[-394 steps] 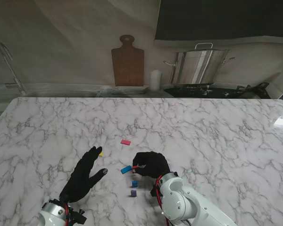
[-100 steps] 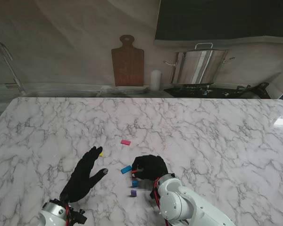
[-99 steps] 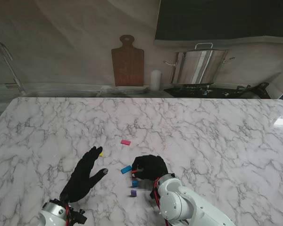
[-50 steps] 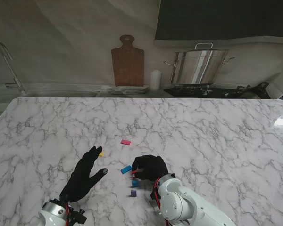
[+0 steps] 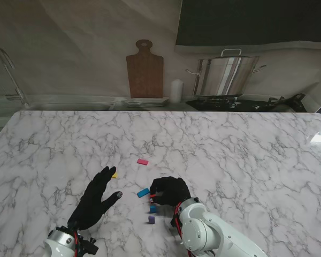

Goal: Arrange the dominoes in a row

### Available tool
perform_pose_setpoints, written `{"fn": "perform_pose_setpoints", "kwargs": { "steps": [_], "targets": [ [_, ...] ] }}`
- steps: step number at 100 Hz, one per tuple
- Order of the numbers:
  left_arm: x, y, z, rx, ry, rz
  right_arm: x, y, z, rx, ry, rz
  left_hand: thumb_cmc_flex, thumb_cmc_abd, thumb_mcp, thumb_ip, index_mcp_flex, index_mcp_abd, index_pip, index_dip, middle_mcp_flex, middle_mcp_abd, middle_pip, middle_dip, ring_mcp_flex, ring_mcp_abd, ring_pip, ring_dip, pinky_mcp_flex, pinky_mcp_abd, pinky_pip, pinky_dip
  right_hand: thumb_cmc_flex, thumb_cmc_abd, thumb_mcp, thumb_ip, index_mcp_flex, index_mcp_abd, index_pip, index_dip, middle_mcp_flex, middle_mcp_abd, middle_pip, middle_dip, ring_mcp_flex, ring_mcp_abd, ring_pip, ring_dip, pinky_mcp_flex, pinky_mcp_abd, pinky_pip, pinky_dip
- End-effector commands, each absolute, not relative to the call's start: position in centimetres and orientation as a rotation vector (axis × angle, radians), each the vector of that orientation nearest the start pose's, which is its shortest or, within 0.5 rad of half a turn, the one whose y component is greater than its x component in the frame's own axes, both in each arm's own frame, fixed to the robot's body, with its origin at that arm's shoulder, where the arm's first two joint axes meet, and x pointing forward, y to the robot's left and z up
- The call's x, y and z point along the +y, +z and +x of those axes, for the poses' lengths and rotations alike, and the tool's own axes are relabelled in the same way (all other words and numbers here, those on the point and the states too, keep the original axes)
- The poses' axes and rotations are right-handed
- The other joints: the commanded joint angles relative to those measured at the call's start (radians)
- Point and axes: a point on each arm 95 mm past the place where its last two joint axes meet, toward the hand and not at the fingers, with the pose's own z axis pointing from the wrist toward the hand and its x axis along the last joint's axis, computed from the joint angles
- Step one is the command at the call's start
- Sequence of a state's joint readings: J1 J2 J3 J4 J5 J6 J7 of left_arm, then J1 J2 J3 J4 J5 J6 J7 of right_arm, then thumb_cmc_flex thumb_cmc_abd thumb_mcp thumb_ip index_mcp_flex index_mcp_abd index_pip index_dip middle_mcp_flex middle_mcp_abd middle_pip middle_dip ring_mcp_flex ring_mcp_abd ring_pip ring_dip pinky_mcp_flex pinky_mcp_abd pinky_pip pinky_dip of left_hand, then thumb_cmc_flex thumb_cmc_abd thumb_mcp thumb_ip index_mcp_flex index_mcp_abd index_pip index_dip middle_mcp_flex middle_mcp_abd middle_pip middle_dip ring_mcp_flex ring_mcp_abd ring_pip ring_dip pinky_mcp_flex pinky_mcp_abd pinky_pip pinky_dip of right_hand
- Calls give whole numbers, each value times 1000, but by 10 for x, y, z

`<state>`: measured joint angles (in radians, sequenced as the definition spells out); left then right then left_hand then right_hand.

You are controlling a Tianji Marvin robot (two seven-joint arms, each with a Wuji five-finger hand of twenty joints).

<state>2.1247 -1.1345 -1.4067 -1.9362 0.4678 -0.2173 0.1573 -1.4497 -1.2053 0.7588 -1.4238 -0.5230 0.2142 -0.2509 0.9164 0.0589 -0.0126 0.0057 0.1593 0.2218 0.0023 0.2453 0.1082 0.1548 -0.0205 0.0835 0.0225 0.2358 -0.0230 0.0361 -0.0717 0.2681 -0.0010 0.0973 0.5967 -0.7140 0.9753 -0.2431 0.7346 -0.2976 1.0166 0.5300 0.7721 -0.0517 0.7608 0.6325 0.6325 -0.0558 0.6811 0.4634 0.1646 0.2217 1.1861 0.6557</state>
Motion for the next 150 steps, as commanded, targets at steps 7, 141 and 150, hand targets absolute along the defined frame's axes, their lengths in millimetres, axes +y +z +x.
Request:
{"fn": "perform_pose_setpoints", "kwargs": {
  "steps": [7, 141, 150],
  "targets": [
    [1, -333, 252, 1053, -2004, -1773, 126, -414, 352, -1812, -2057, -2207, 19, 2, -2, 0, -26, -8, -16, -13, -24, -7, -8, -13, -28, -5, -10, -20, 4, -5, -12, 3, -49, -35, 4, 8, -26, 15, 48, 30, -26, -11, 37, -9, -10, 32, 5, -6, -1, 5, -17, -5],
    [0, -333, 253, 1054, -2002, -1774, 127, -419, 354, -1739, -2092, -2247, 19, 2, -2, 0, -26, -8, -17, -13, -24, -7, -8, -13, -28, -6, -10, -20, 4, -5, -12, 3, 2, -24, 7, -2, 33, -119, 33, 82, -10, -12, 44, 10, -2, 31, 12, -5, 2, 8, -15, 0],
    [0, -333, 253, 1054, -2002, -1774, 127, -418, 354, -1722, -2100, -2255, 19, 2, -2, 0, -26, -7, -17, -13, -24, -8, -8, -13, -28, -5, -10, -20, 4, -5, -12, 3, 3, -25, 8, -1, 36, -116, 33, 82, -10, -11, 46, 12, -3, 30, 12, -4, 2, 8, -14, 1]
  ]
}}
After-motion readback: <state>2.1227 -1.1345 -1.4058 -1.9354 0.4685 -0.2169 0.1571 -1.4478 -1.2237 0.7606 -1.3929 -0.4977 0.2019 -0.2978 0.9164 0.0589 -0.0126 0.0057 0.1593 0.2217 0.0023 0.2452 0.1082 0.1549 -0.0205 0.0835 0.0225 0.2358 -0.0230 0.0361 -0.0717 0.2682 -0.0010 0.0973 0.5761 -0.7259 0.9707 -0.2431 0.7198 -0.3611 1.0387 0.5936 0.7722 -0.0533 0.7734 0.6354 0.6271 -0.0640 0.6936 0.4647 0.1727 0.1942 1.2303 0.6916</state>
